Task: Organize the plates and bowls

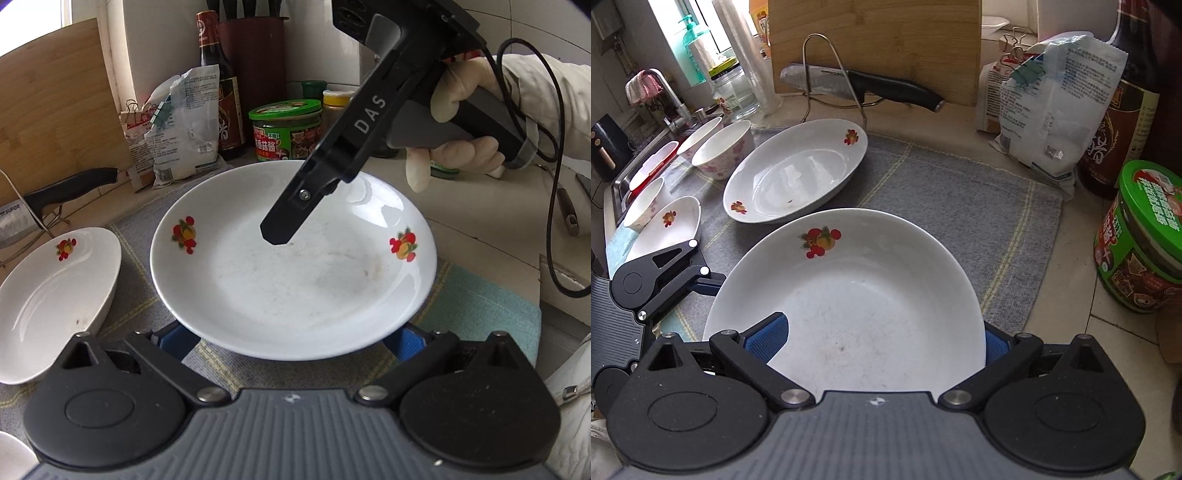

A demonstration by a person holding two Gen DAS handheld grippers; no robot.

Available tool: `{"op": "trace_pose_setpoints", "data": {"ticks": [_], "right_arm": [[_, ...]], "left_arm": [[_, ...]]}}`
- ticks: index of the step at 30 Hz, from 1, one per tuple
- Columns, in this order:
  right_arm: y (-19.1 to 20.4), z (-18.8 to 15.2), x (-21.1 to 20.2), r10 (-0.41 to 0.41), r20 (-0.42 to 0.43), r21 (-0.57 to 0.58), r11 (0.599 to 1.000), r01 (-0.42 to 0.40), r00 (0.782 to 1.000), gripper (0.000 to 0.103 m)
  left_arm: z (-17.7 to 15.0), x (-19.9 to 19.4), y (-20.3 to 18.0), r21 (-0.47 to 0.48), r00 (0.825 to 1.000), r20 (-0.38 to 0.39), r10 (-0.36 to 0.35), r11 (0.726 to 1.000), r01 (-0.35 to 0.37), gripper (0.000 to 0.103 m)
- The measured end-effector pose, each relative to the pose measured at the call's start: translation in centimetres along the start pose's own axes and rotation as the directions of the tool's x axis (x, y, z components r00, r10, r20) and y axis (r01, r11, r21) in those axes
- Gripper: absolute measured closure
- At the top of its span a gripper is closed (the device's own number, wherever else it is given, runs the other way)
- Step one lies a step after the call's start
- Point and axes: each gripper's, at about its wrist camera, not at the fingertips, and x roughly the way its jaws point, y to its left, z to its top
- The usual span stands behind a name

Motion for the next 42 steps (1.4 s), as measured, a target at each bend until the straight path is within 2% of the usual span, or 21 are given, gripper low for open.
{"op": "trace_pose_setpoints", "data": {"ticks": [14,27,31,35,42], "right_arm": [[-2.5,1.0,1.5,-0.033,0.027,0.049,0.998,0.031,0.999,0.0],[-2.6,0.7,2.6,-0.056,0.018,0.061,0.997,0.055,0.998,0.0],[-2.3,0.6,2.6,-0.079,0.022,0.059,0.995,0.078,0.997,0.0],[-1.6,0.4,2.0,-0.121,0.034,0.053,0.991,0.119,0.992,0.0],[0.6,-0.4,-0.6,-0.22,0.099,0.018,0.975,0.22,0.97,0.0]], "left_arm": [[1.1,2.4,1.2,-0.023,1.0,-0.015,0.009,1.0,-0.009,0.001],[1.2,2.7,1.6,-0.059,1.0,-0.022,-0.003,0.998,0.002,0.0],[1.1,2.5,1.5,-0.071,1.0,-0.023,-0.003,0.997,0.002,0.0],[0.5,1.6,1.2,-0.087,0.999,-0.029,0.036,0.996,-0.038,0.0],[-0.7,-2.1,2.0,-0.178,0.996,-0.02,0.085,0.98,-0.087,0.0]]}}
